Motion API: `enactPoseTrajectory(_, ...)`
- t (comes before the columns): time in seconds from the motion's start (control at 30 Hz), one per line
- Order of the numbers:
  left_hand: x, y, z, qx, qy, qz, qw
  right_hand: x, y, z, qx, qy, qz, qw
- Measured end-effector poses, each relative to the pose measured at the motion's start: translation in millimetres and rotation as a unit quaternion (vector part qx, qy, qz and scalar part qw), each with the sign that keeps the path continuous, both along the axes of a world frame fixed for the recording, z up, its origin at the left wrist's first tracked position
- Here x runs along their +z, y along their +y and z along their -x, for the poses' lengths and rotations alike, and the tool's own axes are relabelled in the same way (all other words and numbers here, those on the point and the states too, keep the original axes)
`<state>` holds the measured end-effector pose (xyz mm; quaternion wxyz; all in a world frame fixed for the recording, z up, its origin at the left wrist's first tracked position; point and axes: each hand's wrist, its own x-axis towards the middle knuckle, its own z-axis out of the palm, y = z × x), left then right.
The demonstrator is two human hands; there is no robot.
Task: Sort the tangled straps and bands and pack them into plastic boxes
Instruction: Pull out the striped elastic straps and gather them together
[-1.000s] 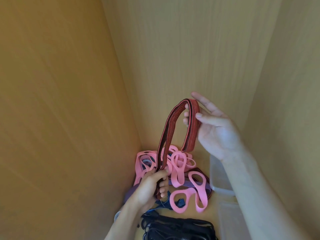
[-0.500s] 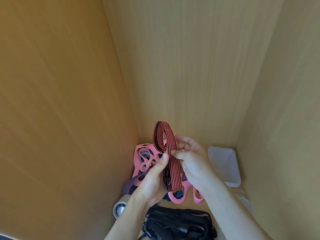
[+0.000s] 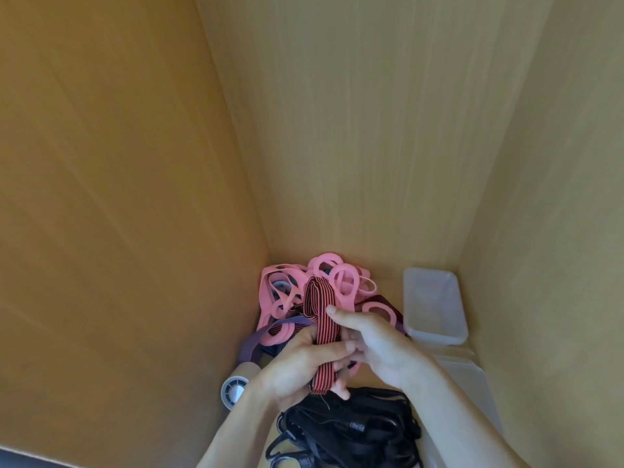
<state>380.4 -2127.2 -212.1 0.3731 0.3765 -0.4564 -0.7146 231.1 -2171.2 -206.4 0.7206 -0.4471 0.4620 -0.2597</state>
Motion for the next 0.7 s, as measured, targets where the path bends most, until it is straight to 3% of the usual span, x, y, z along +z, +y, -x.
enactPoseTrajectory(0.1, -13, 6, -2, -0.012, -0.031, 0.001, 0.999, -15, 9, 0, -0.002, -0.068, -0.035, 0.997)
enactPoseTrajectory(0.23, -28, 14, 2, -0.004, -0.031, -0.058, 0.998, -31, 20, 7, -0.063, -0.151, -0.013, 0.986)
enactPoseTrajectory(0.37, -41, 15, 5, 0.016, -0.021, -0.124, 0.992, -33, 25, 17, -0.120, -0.116, 0.052, 0.985)
enactPoseTrajectory(0.6, -48, -1, -31, 0.080, -0.058, -0.117, 0.988, -21, 18, 55, -0.214, -0.151, 0.091, 0.961)
enactPoseTrajectory(0.7, -46, -17, -54, 0.186, -0.200, -0.072, 0.959, -19, 18, 66, -0.253, -0.189, 0.052, 0.947)
